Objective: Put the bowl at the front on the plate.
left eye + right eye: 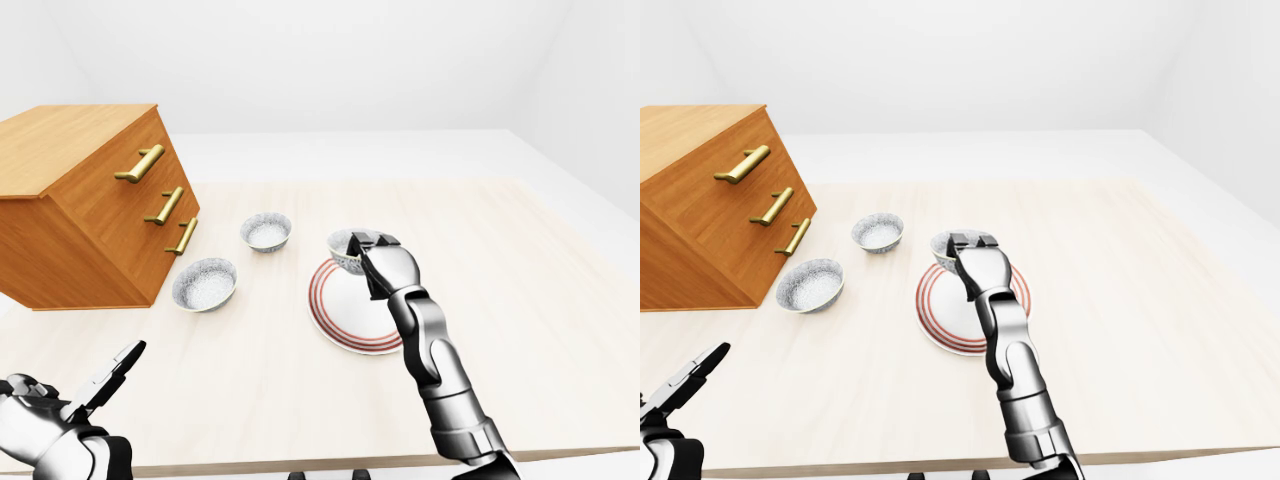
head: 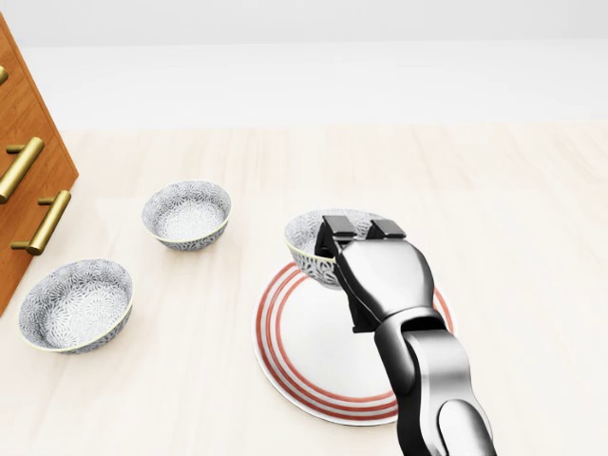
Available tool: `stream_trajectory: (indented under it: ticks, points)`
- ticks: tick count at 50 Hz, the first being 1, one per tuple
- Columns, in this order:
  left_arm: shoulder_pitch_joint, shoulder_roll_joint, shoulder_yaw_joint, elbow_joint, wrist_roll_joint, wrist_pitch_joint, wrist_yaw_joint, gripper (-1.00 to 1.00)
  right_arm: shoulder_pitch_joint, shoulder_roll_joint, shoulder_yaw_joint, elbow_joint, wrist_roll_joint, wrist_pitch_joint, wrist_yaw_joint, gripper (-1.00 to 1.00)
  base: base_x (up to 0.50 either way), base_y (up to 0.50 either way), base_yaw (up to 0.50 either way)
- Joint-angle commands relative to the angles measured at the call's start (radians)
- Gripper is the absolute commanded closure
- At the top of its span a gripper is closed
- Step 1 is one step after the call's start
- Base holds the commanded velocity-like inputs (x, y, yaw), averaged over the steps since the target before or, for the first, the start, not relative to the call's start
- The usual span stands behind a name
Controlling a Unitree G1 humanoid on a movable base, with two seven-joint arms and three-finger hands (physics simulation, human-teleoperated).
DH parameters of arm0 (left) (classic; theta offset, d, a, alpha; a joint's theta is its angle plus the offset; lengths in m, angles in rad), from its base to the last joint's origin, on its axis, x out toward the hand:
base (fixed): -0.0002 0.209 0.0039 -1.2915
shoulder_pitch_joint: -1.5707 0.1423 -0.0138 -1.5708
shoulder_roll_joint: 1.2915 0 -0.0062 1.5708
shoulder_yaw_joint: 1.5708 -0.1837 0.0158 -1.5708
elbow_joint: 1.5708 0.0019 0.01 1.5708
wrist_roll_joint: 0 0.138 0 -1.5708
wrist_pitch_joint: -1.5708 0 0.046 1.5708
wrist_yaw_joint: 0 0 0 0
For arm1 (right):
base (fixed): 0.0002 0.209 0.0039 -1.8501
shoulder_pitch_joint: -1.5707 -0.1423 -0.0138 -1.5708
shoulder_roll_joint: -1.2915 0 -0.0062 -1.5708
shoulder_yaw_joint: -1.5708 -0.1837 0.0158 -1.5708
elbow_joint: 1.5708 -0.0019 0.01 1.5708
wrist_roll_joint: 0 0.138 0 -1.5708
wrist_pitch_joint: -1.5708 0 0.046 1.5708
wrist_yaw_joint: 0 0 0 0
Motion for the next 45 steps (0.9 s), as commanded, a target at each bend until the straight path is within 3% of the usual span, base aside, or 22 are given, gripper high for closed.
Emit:
stream_trajectory:
  ticks: [1, 19, 28, 45]
  points:
    - [-0.001, 0.001, -0.003, 0.002, 0.002, 0.000, 0.003, -1.00, -0.014, -0.010, -0.004, 0.050, -0.061, 0.000, -0.034, 1.00, 0.00, 0.00, 0.00]
    - [0.001, -0.001, -0.001, -0.002, 0.000, 0.000, -0.001, -1.00, 0.045, -0.013, -0.006, 0.011, -0.053, 0.000, -0.071, 1.00, 0.00, 0.00, 0.00]
    - [0.001, -0.001, -0.001, 0.001, 0.001, 0.000, -0.002, -1.00, 0.040, -0.025, -0.003, 0.008, -0.134, 0.000, -0.085, 1.00, 0.00, 0.00, 0.00]
    - [0.001, -0.001, -0.002, 0.002, 0.003, 0.000, 0.000, -1.00, 0.058, -0.017, -0.016, 0.001, -0.147, 0.000, -0.109, 1.00, 0.00, 0.00, 0.00]
